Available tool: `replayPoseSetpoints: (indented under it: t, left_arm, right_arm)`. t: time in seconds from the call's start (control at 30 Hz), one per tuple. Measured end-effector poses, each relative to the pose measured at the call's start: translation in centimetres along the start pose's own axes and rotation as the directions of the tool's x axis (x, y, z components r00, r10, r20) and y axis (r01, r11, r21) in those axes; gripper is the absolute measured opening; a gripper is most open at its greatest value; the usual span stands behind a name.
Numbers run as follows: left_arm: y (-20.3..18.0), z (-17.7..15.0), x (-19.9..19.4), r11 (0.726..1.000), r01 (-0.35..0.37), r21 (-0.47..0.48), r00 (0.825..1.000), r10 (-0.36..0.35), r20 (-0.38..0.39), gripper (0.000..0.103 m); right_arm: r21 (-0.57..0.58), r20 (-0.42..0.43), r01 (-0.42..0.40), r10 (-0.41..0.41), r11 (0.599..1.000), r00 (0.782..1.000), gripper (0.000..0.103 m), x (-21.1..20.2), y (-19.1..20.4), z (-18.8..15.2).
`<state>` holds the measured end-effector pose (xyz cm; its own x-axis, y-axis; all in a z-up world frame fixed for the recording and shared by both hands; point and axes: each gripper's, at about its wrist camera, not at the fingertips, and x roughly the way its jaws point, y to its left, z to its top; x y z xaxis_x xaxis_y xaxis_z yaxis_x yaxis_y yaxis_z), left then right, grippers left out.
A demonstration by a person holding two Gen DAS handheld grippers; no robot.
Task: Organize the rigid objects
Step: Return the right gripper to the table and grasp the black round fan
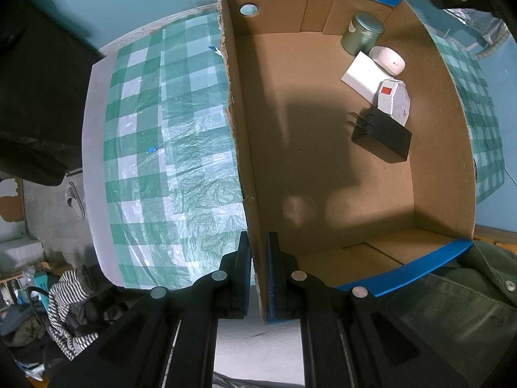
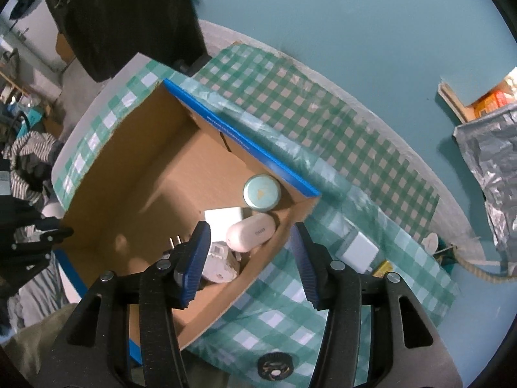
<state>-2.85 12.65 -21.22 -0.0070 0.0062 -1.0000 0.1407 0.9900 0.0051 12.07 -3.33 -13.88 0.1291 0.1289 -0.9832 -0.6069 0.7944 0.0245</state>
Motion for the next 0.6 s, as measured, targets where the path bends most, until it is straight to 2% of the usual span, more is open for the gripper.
replayPoseSetpoints:
  t: [0.27, 0.6]
  left_arm:
    - [0.0, 0.2, 0.0, 1.000, 0.001, 0.007, 1.000, -0.001, 0.000, 0.008]
    - [0.0, 0.2, 0.0, 1.000, 0.003, 0.015, 1.000, -0.003, 0.002, 0.008]
  right_arm:
    - [0.048, 0.030, 0.008, -0.010, 0.999, 0.999, 0.052, -3.1, -0.9, -1.4]
    - [0.079, 0.041, 0.051, -0.055, 0.996, 0.998, 0.052, -5.1, -1.6, -4.2]
